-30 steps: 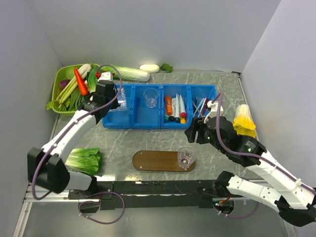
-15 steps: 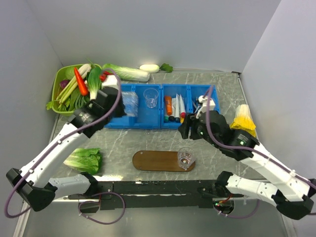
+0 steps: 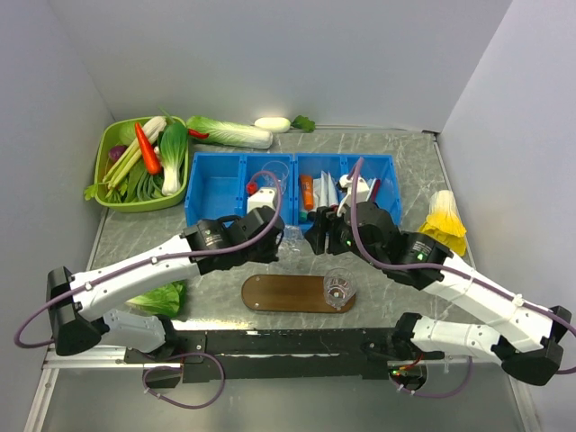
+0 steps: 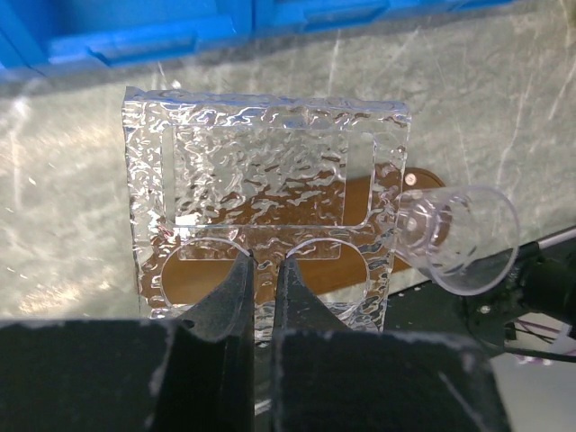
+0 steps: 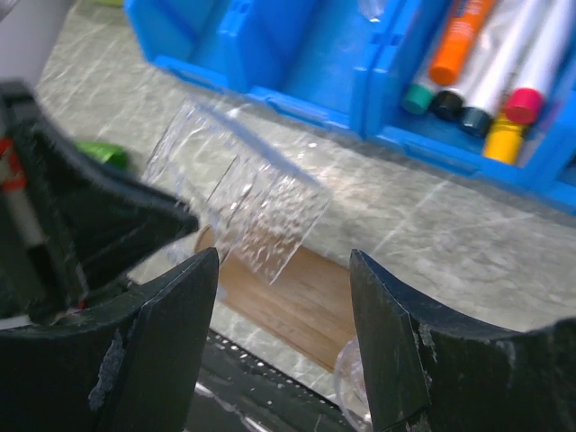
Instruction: Prepare toiletry sets of a toothbrush and toothpaste on the tray
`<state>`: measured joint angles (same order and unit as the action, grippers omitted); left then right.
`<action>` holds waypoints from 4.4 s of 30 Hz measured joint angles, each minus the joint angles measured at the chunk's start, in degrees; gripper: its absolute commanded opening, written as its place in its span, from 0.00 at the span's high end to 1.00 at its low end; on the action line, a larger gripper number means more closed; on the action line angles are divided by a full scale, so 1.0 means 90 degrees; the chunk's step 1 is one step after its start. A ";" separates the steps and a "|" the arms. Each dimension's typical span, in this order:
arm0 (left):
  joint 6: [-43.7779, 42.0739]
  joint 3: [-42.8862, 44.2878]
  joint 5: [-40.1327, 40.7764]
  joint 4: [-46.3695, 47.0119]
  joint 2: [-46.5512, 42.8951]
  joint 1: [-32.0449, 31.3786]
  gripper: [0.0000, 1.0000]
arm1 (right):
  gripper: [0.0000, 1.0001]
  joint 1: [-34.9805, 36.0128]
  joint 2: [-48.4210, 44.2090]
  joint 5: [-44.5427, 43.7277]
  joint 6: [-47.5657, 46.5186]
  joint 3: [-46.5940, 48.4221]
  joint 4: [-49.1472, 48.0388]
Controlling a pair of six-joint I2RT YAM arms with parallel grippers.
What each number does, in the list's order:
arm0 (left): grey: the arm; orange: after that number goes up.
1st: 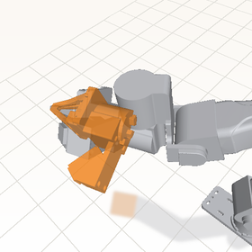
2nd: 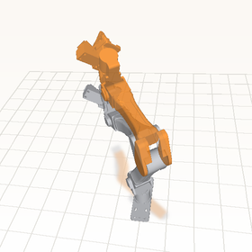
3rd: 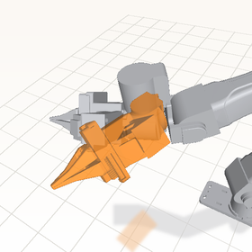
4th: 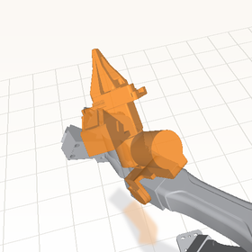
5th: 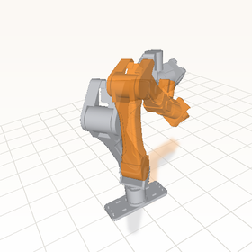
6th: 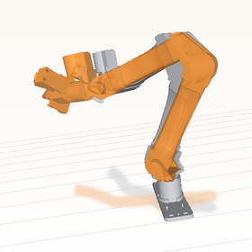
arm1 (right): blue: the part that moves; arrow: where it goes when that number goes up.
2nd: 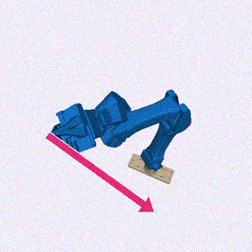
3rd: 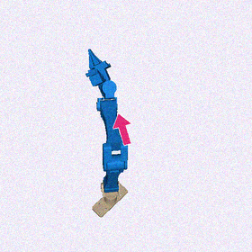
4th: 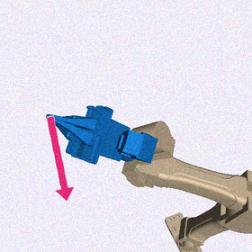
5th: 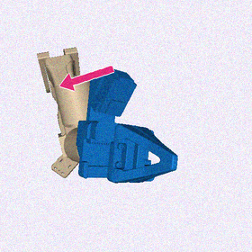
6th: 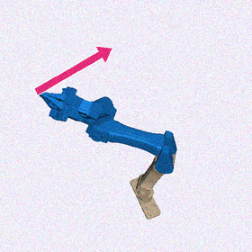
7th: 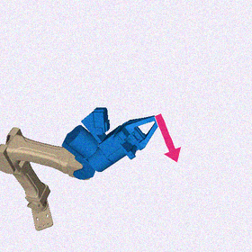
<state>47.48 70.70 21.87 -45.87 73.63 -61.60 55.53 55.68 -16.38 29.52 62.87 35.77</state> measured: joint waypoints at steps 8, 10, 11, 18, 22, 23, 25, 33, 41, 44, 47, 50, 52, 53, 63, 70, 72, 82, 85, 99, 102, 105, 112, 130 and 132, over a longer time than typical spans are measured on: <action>0.1134 -0.0316 0.0330 -0.0049 0.0053 -0.0542 0.99 | 0.22 -0.0117 -0.0665 -0.0889 0.0041 -0.0197 0.0299; 0.1528 -0.0355 0.0498 -0.0143 0.0146 -0.0797 0.99 | 0.21 -0.0284 -0.0884 -0.1078 -0.0041 -0.0274 0.0289; 0.1715 -0.0364 0.0583 -0.0187 0.0199 -0.0940 0.99 | 0.21 -0.0410 -0.0971 -0.1154 -0.0131 -0.0338 0.0236; 0.2873 -0.0236 0.0940 -0.0648 0.1064 -0.1804 0.99 | 0.21 -0.1299 -0.1010 -0.1331 -0.0670 -0.0532 0.0049; 0.3223 0.0017 0.1027 -0.0889 0.1627 -0.2004 0.99 | 0.21 -0.1491 -0.1127 -0.1239 -0.0777 -0.0624 0.0007; 0.3300 0.0017 0.1025 -0.0889 0.1661 -0.2021 0.99 | 0.21 -0.1535 -0.1212 -0.1214 -0.0789 -0.0663 -0.0007; 0.3376 0.0017 0.1027 -0.0877 0.1659 -0.2030 0.99 | 0.21 -0.1596 -0.1394 -0.1180 -0.0797 -0.0719 -0.0007; 0.3592 0.0015 0.0974 -0.0748 0.1659 -0.2028 0.99 | 0.21 -0.1715 -0.1766 -0.1156 -0.0794 -0.0874 0.0012; 0.3653 -0.0036 0.0877 -0.0508 0.1698 -0.2023 0.99 | 0.21 -0.1741 -0.1804 -0.1054 -0.0787 -0.0986 0.0063; 0.3667 -0.0036 0.0877 -0.0508 0.1778 -0.2013 0.99 | 0.21 -0.1741 -0.1804 -0.1044 -0.0787 -0.0988 0.0073; 0.3667 -0.0032 0.0879 -0.0503 0.1809 -0.2001 0.99 | 0.21 -0.1751 -0.1804 -0.1025 -0.0787 -0.0991 0.0073; 0.3667 -0.0029 0.0882 -0.0503 0.1817 -0.1984 0.99 | 0.21 -0.1758 -0.1804 -0.1001 -0.0784 -0.1001 0.0078; 0.3667 -0.0010 0.0882 -0.0508 0.1829 -0.1967 0.99 | 0.21 -0.1758 -0.1804 -0.0998 -0.0782 -0.1001 0.0078; 0.3667 0.0000 0.0884 -0.0508 0.1841 -0.1962 0.99 | 0.21 -0.1758 -0.1804 -0.0996 -0.0777 -0.1001 0.0078; 0.3638 0.0102 0.0879 -0.0469 0.1977 -0.1914 0.99 | 0.21 -0.1766 -0.1807 -0.0952 -0.0765 -0.1088 0.0092; 0.3611 0.0204 0.0879 -0.0430 0.2110 -0.1909 0.99 | 0.21 -0.1797 -0.1829 -0.0950 -0.0765 -0.1098 0.0092; 0.3606 0.0216 0.0879 -0.0403 0.2115 -0.1904 0.99 | 0.21 -0.1802 -0.1843 -0.0950 -0.0765 -0.1110 0.0097; 0.3565 0.0221 0.0877 -0.0313 0.2142 -0.1902 0.99 | 0.21 -0.1802 -0.1858 -0.0930 -0.0765 -0.1120 0.0097; 0.3563 0.0221 0.0874 -0.0301 0.2159 -0.1902 0.99 | 0.21 -0.1809 -0.1872 -0.0925 -0.0765 -0.1122 0.0097; 0.3492 0.0668 0.0826 -0.0437 0.2543 -0.1899 0.91 | 0.20 -0.1826 -0.1948 -0.0928 -0.0763 -0.1192 0.0121; 0.3492 0.0673 0.0823 -0.0457 0.2543 -0.1899 0.90 | 0.20 -0.1831 -0.1967 -0.0928 -0.0763 -0.1192 0.0121; 0.3497 0.0673 0.0826 -0.0464 0.2540 -0.1902 0.90 | 0.20 -0.1831 -0.1970 -0.0928 -0.0763 -0.1192 0.0121; 0.3526 0.0673 0.0831 -0.0493 0.2540 -0.1902 0.86 | 0.19 -0.1841 -0.1967 -0.0916 -0.0760 -0.1202 0.0121; 0.3538 0.0673 0.0835 -0.0629 0.2540 -0.1897 0.62 | 0.18 -0.1841 -0.1970 -0.0903 -0.0738 -0.1202 0.0129; 0.3526 0.0673 0.0845 -0.0629 0.2538 -0.1904 0.62 | 0.18 -0.1841 -0.1970 -0.0894 -0.0738 -0.1202 0.0129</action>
<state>79.22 76.75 29.47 -51.53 96.47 -78.74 38.96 37.95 -24.43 22.87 52.05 36.93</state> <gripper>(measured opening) 0.378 0.815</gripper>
